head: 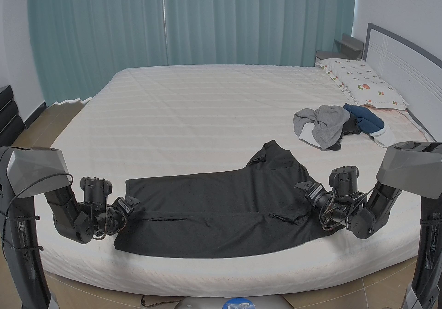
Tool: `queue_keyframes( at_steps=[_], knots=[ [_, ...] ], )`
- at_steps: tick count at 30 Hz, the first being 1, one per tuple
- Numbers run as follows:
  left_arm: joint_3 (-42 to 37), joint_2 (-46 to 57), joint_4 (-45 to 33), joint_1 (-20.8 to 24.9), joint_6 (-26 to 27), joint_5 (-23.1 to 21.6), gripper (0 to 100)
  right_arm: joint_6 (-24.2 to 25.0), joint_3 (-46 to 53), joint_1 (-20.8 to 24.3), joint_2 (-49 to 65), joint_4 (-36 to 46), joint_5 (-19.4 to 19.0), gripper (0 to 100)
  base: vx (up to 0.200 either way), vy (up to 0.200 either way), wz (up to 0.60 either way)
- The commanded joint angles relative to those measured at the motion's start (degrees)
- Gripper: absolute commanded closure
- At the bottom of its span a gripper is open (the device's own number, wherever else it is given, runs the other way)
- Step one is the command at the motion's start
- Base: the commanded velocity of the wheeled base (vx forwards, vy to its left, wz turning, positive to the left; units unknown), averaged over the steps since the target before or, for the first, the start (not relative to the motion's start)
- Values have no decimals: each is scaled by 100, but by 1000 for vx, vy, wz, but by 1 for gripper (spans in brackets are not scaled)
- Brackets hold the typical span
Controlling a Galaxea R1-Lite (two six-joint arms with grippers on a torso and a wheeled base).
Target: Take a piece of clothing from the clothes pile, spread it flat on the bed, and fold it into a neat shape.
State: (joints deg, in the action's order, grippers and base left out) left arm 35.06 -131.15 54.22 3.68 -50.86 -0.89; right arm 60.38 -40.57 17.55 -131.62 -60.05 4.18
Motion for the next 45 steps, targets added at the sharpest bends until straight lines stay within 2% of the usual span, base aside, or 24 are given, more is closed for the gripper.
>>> queue_keyframes(
  at_steps=[1, 22, 27, 32, 41, 45],
  knots=[
    [1, -7, 0, 1, -3, 1, 0, 0, -30, 11, 181, 64, -5, 0, 0, 0, 0],
    [1, -7, 0, 1, -3, 1, 0, -17, -65, 20, 550, 573, -5, 0, 0, 0, 0],
    [1, -7, 0, 1, -3, 1, 0, -290, 49, -33, 761, 1110, -5, 0, 0, 0, 0],
    [1, -7, 0, 1, -3, 1, 0, -334, 207, -86, 1033, 1171, -5, 0, 0, 0, 0],
    [1, -7, 0, 1, -3, 1, 0, -325, 120, 11, 893, 1162, -137, 0, 0, 0, 0],
    [1, -7, 0, 1, -3, 1, 0, -264, 243, 248, 875, 1154, -198, 0, 0, 0, 0]
  ],
)
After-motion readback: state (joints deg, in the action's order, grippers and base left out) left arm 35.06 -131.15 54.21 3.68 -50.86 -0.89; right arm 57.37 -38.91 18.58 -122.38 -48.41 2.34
